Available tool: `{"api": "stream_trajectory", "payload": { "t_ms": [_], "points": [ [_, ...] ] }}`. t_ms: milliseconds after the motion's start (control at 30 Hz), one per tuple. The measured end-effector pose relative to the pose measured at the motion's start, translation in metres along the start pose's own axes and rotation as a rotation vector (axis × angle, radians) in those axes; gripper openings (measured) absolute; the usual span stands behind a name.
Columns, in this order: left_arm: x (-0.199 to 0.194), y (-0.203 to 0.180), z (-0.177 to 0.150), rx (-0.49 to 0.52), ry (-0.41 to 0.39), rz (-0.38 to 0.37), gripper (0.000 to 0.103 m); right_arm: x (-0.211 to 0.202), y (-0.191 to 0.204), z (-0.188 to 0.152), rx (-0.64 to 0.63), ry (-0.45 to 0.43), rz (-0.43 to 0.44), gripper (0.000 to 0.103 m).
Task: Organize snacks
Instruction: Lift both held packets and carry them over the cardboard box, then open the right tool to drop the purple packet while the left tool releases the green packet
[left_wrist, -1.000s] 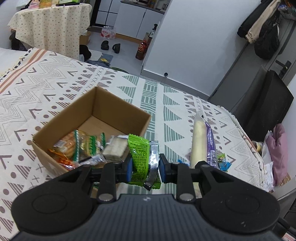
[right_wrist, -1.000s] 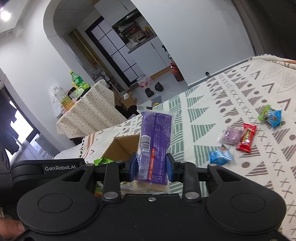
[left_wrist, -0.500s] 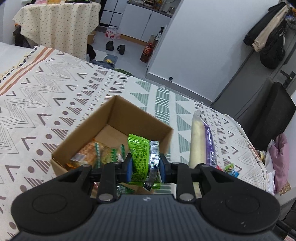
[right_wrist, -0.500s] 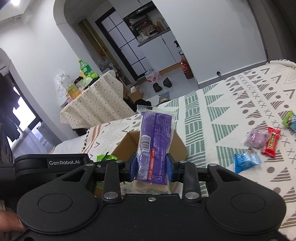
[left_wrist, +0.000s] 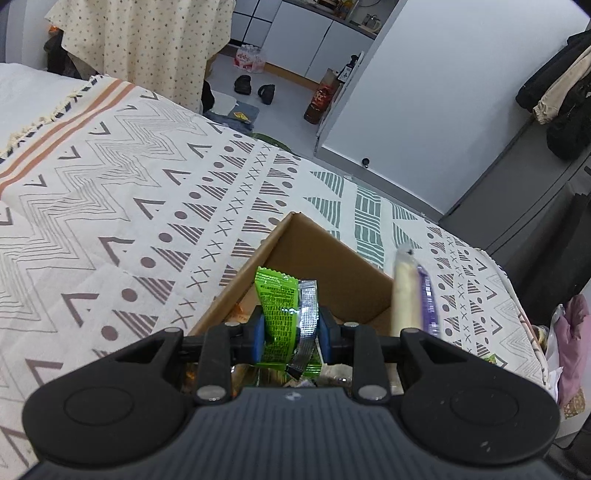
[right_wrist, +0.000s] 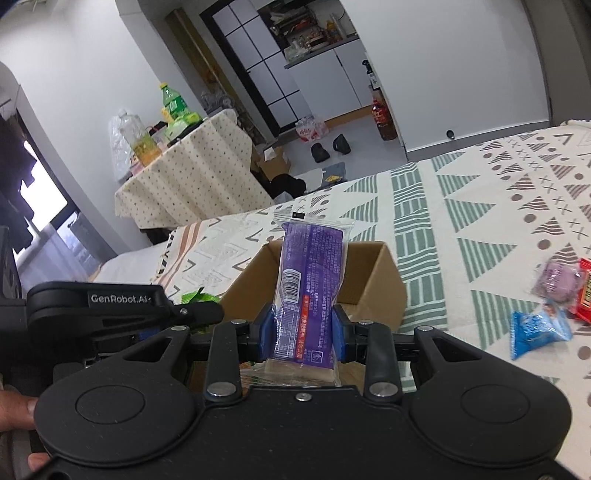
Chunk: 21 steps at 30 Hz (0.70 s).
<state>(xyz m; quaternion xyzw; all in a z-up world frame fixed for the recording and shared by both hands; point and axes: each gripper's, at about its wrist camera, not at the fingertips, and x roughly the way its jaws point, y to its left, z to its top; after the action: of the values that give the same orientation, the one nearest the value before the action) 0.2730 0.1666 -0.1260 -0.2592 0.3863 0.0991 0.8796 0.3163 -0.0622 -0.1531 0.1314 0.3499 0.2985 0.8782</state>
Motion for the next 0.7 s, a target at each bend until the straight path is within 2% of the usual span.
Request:
{"api": "stream_trajectory", "payload": {
  "t_ms": [100,300,333,367,433,600,700],
  "points": [
    [0.007,0.0,0.005,0.005,0.005,-0.033,0.029,0.009,0.004,0.001,-0.014,0.01,-0.002,0.031],
    [0.014,0.005,0.011,-0.004,0.018,-0.024,0.036,0.024,0.01,0.005,-0.036,0.028,0.002,0.025],
    [0.014,0.007,0.012,-0.006,0.017,-0.018,0.037,0.026,0.01,0.006,-0.035,0.031,0.008,0.023],
    [0.014,0.008,0.012,-0.006,0.016,-0.011,0.041,0.028,0.01,0.006,-0.034,0.031,0.021,0.013],
    [0.014,0.011,0.013,-0.01,0.011,0.005,0.046,0.031,0.011,0.007,-0.036,0.03,0.033,0.013],
    [0.011,0.013,0.013,-0.018,0.01,0.026,0.05,0.025,0.006,0.007,-0.027,0.02,0.033,0.015],
    [0.008,0.008,0.01,-0.008,0.009,0.041,0.055,0.016,0.002,0.007,-0.022,0.012,0.029,0.022]
  ]
}}
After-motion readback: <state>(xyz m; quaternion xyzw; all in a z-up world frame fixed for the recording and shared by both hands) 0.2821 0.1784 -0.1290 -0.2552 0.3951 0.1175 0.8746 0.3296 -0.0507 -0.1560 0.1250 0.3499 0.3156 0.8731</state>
